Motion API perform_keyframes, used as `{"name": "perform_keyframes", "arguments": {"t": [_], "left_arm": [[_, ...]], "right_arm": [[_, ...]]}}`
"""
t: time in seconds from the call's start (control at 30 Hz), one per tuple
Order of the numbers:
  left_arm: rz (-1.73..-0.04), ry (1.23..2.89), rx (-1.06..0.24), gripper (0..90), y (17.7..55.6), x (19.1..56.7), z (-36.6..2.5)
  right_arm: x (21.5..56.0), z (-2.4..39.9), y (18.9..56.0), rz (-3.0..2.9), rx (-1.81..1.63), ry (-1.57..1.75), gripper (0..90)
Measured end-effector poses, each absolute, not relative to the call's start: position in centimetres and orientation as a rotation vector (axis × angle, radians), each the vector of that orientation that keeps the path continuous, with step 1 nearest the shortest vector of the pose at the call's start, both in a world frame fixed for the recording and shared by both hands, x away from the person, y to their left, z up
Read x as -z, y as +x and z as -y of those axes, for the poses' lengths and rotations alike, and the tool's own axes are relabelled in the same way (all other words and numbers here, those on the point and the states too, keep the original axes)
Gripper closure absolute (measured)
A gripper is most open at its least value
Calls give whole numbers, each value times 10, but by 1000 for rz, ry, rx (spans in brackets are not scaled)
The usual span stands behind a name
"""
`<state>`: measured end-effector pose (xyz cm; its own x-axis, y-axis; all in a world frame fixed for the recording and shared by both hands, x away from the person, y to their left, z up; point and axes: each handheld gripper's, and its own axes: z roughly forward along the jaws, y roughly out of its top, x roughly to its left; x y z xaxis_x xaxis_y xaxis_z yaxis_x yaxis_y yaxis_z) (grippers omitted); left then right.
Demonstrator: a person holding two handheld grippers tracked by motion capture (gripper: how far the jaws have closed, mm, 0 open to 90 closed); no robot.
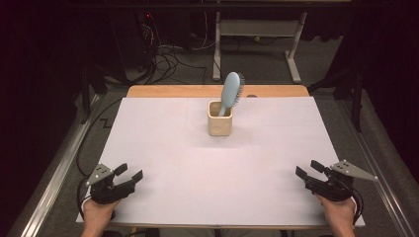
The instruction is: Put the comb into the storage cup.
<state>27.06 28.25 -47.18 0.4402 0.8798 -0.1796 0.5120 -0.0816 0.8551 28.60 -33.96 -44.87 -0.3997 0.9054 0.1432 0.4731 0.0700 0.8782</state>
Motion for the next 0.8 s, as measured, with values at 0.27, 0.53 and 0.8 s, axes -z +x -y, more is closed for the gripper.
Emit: {"name": "perform_keyframes", "arguments": {"t": [0.27,0.53,0.8], "left_arm": [[-1204,1738,-483,305,270,472,-282],[-1204,1736,-484,305,270,471,-283],[-1202,1734,-481,305,270,471,-283]], "right_arm": [[451,340,282,-1904,-1287,1368,327],[454,340,279,-1903,-1289,1369,321],[458,340,275,-1908,-1282,1363,307]]}}
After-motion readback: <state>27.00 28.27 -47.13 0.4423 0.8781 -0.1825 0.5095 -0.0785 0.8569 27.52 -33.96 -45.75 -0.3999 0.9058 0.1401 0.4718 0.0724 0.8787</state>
